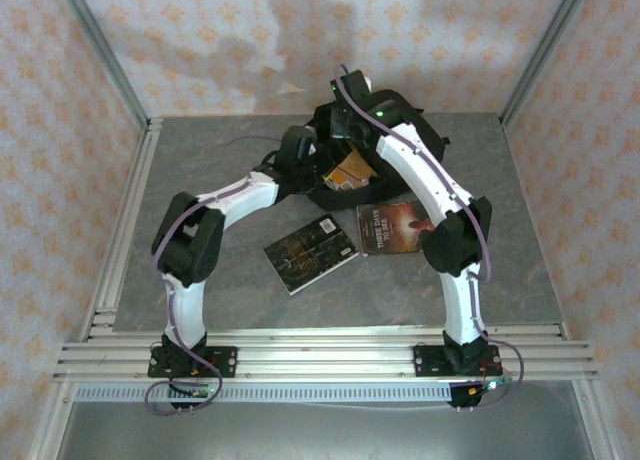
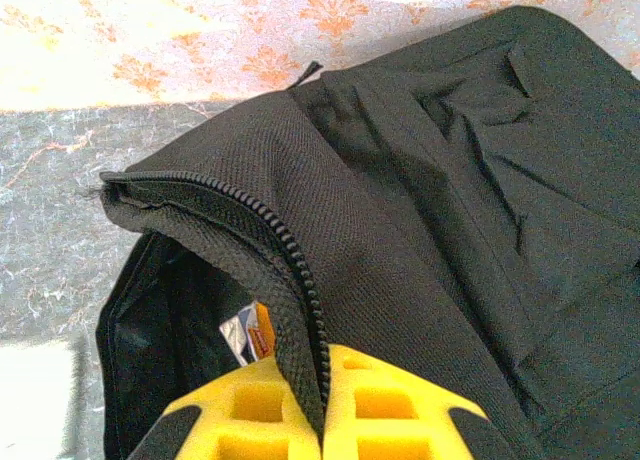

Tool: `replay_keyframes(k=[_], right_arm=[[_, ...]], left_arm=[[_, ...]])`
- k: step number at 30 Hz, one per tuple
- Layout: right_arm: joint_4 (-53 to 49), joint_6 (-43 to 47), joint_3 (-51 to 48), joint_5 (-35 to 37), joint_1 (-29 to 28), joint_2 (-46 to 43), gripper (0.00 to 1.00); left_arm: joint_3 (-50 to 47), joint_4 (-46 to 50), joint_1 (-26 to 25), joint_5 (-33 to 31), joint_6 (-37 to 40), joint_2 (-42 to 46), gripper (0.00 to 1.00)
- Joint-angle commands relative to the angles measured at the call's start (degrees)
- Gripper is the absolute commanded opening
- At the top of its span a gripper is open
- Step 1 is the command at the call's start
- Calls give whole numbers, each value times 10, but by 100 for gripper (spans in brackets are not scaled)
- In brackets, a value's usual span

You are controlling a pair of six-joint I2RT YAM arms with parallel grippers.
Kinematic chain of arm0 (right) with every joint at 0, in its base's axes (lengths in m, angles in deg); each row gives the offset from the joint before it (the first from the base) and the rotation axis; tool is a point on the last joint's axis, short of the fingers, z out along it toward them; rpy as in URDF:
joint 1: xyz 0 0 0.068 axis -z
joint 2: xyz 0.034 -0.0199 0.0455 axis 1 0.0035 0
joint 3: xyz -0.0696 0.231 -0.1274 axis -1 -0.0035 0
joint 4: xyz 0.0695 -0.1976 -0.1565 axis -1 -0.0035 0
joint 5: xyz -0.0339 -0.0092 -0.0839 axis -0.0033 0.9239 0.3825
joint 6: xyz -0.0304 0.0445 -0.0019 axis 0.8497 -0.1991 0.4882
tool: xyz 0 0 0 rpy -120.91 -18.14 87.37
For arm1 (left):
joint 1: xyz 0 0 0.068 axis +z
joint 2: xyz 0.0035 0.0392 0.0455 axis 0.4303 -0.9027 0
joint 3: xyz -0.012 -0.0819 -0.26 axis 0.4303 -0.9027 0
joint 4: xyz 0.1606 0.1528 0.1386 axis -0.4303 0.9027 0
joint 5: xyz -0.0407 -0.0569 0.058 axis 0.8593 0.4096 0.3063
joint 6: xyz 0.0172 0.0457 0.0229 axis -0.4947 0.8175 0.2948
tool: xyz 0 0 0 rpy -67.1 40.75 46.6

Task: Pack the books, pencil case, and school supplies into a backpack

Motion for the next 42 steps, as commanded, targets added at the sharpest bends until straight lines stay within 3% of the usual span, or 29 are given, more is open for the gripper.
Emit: replay_keyframes(k=[1, 4, 6, 9, 11, 13, 16, 20, 25, 29, 35, 42], right_arm=[[38, -6, -23, 9, 2, -25, 0], [50, -6, -39, -55, 2, -19, 0], [22, 0, -19, -106, 2, -2, 12], [19, 18, -47, -78, -10, -26, 56], [69, 38, -127, -43, -22, -83, 72], [99, 48, -183, -13, -30, -129, 77], [108, 50, -243, 28, -40, -188, 78], [166, 57, -375, 99, -81, -298, 75], [233, -89, -589, 95, -86, -426, 65], [245, -184, -721, 46, -87, -469, 63], [330, -282, -874, -58, -86, -493, 64], [387, -331, -910, -163, -85, -450, 66]], left_arm=[[-40, 68, 9, -45, 47, 85, 80], [-86, 125, 11, -101, 75, 158, 78], [-108, 172, 9, -138, 88, 202, 77], [-155, 229, 4, -187, 110, 272, 77], [-206, 256, -1, -229, 110, 326, 77], [-256, 258, -3, -248, 107, 370, 77], [-297, 255, -3, -265, 131, 396, 79], [-278, 252, -7, -239, 169, 338, 79], [-223, 250, -21, -237, 227, 216, 79], [-181, 261, -23, -212, 257, 126, 77], [-189, 243, -28, -153, 249, 73, 75], [-215, 215, -63, -70, 238, 74, 73]])
